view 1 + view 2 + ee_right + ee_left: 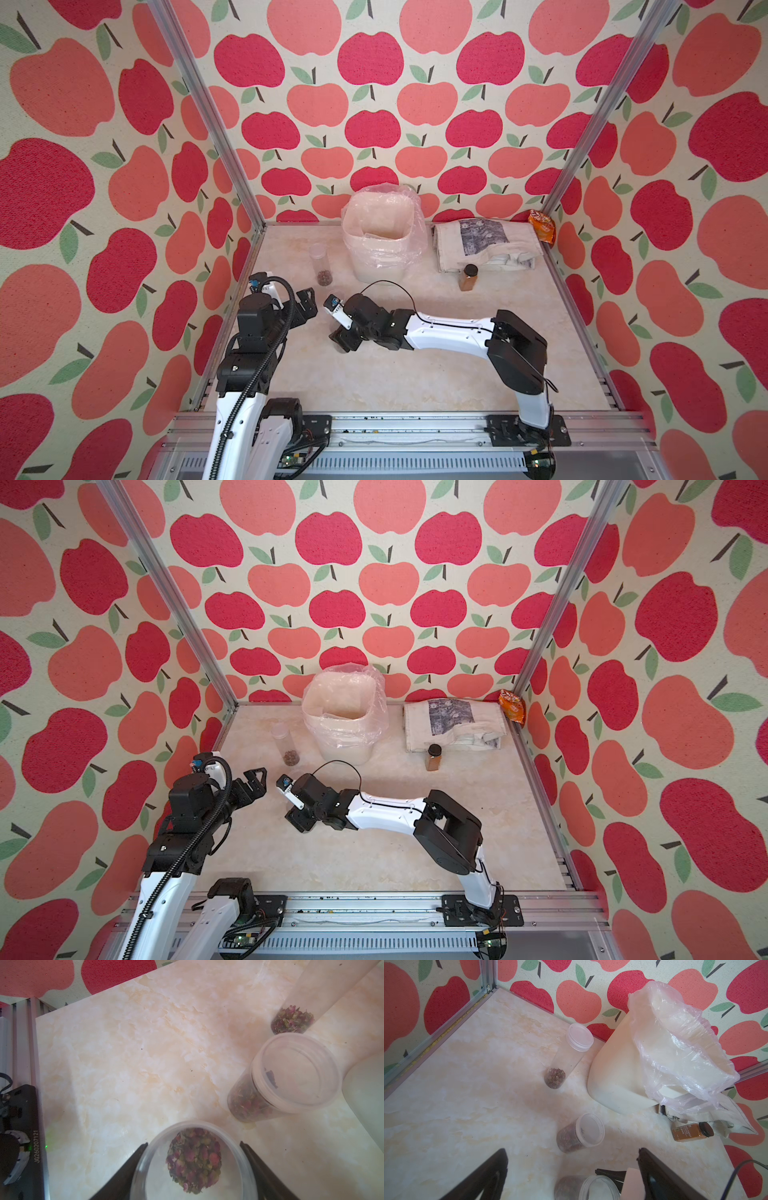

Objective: Empty the moldy dried flower tea in the jars
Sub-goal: Pick up the jar from the center of the board.

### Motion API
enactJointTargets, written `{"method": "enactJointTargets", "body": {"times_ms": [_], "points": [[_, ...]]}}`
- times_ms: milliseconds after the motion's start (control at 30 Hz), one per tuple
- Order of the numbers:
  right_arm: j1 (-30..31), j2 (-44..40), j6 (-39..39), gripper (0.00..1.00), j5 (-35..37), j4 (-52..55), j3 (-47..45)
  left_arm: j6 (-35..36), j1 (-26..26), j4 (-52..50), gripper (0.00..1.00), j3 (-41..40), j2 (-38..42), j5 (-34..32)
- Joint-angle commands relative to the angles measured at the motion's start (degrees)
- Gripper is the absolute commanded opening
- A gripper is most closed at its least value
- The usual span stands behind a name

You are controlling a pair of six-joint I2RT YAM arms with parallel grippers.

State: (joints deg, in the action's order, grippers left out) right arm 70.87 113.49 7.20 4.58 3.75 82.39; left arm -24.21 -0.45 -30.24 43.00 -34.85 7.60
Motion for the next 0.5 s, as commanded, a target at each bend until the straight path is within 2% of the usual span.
{"method": "enactJointTargets", "body": {"times_ms": [0,167,433,467], "points": [[0.0,-1.0,-0.2,0.62,0.1,-2.8,-0.3,-0.4,0.4,1.5,1.0,-0.6,0.7,0.5],[0.0,-6.4,-1.1,0.48,0.6,-5.1,-4.0,-0.5,0.4,2.0,0.99,0.0,1.4,1.1],[-1.3,-20.8,-3.0,0.43,1.2,-0.4,-10.1,1.5,0.5,6.6,1.0,2.2,4.1,7.2],[-3.6,-22.8,-2.8,0.43,1.2,0.7,-10.8,1.5,0.4,7.5,1.0,2.3,4.3,8.4]]}}
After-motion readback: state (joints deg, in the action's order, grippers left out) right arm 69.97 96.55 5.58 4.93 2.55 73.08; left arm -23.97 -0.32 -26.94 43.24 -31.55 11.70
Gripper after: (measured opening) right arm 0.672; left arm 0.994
